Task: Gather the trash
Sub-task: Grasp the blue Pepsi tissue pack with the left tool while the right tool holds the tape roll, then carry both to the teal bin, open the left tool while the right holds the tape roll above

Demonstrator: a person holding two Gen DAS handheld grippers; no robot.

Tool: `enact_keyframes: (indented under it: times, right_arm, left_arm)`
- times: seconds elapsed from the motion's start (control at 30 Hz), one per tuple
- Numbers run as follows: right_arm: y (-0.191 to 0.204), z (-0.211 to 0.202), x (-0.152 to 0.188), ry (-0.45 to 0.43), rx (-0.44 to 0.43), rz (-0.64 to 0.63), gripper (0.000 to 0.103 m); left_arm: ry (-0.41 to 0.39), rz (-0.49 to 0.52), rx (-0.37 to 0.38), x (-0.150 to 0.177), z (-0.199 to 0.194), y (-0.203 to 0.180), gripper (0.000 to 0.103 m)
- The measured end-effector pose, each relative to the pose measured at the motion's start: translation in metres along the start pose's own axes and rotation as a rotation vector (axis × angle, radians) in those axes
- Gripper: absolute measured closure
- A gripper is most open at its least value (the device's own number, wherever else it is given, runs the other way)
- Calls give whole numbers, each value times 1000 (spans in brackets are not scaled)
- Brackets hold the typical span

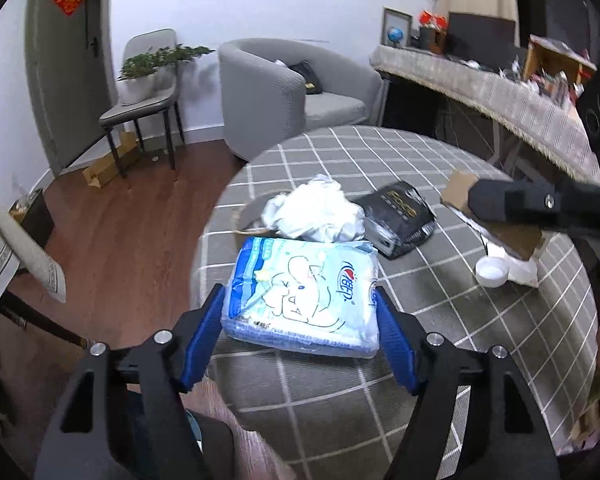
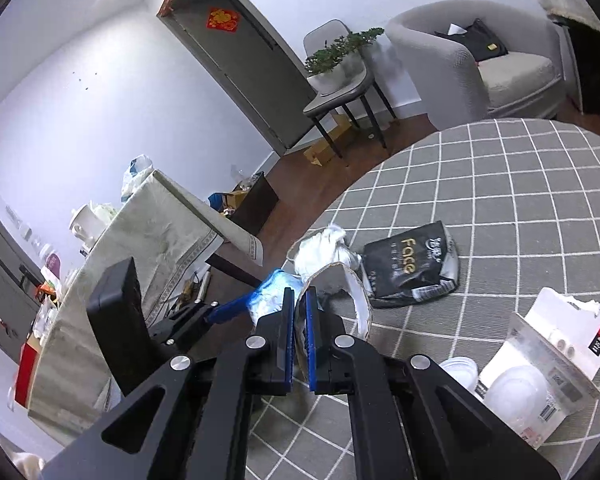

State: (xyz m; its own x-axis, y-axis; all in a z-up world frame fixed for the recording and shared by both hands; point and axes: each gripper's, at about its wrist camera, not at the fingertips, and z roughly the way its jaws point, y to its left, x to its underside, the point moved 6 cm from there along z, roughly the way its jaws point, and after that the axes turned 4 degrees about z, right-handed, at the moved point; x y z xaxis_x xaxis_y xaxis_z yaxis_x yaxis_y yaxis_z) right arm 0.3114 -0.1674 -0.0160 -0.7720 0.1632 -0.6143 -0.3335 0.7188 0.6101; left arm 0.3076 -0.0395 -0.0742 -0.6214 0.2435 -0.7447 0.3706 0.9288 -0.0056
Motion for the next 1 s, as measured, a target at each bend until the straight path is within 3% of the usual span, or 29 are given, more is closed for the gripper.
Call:
enact_keyframes:
  times: [0.27,0.53,1.0]
  right_arm:
    - [22,16,0,-5,-4,-44,98]
    - [57,46,3,7,-29,-106,98]
    - [109,116,30,118,-24,-220,98]
  left_arm:
    - [-26,-74,-15,0,-25,23,29]
    - [-28,-127,-86,10,-42,61,29]
    - [55,-176,-173,59,-52,134,29]
